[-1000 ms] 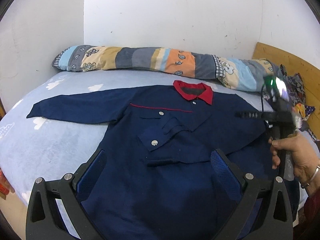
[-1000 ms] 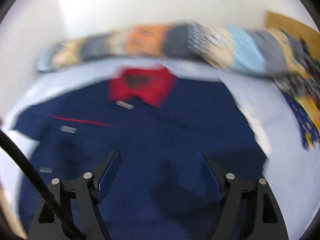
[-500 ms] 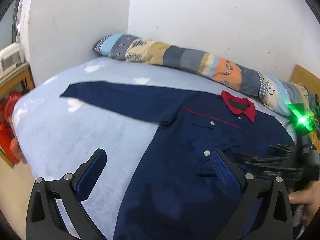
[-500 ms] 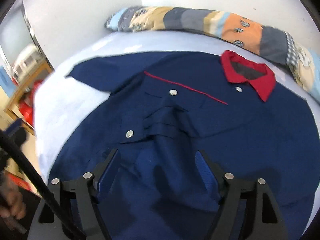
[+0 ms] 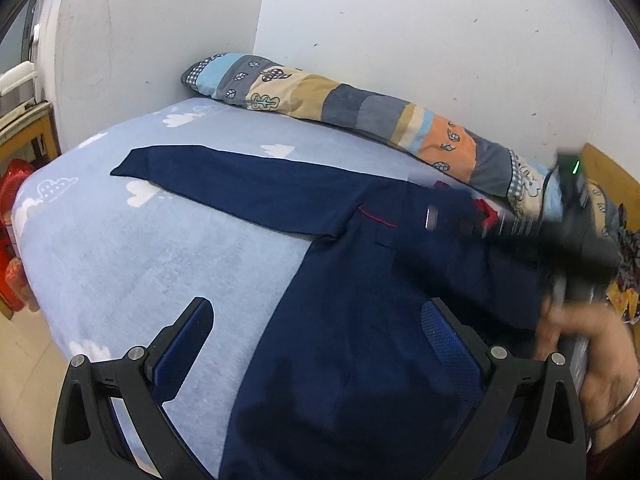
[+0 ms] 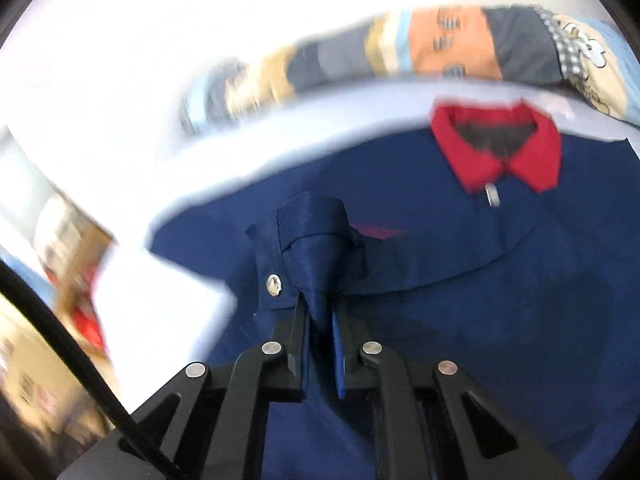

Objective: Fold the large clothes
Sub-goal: 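Carry the sleeve across the jacket front and lay it down, open right gripper, then grasp the other sleeve cuff with the left gripper and lift it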

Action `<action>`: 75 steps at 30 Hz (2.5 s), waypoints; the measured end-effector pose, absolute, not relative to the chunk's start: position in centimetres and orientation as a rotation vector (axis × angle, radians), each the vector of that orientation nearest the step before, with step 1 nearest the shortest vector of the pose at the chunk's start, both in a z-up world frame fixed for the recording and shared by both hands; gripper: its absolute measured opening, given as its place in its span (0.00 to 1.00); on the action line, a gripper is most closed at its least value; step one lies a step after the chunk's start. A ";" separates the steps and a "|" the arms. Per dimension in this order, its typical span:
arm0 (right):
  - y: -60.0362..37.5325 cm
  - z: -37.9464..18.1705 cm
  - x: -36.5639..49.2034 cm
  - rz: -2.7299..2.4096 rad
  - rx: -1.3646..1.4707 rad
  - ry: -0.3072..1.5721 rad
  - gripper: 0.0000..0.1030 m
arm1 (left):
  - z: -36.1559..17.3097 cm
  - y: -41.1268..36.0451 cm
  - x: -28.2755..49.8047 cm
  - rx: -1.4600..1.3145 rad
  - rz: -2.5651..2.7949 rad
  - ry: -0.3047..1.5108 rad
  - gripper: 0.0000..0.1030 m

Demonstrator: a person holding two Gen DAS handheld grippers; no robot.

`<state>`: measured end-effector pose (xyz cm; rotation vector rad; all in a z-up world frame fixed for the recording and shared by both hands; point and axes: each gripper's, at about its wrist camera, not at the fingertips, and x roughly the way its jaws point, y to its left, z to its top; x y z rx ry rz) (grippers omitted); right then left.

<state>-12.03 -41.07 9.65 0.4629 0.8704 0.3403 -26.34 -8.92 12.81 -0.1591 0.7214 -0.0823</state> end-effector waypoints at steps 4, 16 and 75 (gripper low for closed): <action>-38.8 10.4 -9.7 0.337 0.479 0.930 0.54 | 12.6 -9.6 -26.5 -0.130 -0.090 0.724 1.00; -35.5 4.8 -7.3 0.175 0.162 1.026 0.24 | 12.3 -9.7 -26.1 -0.146 -0.088 0.743 1.00; -41.5 12.2 -22.1 -0.019 0.031 0.741 0.78 | 0.2 24.1 3.3 -1.023 0.076 0.786 0.74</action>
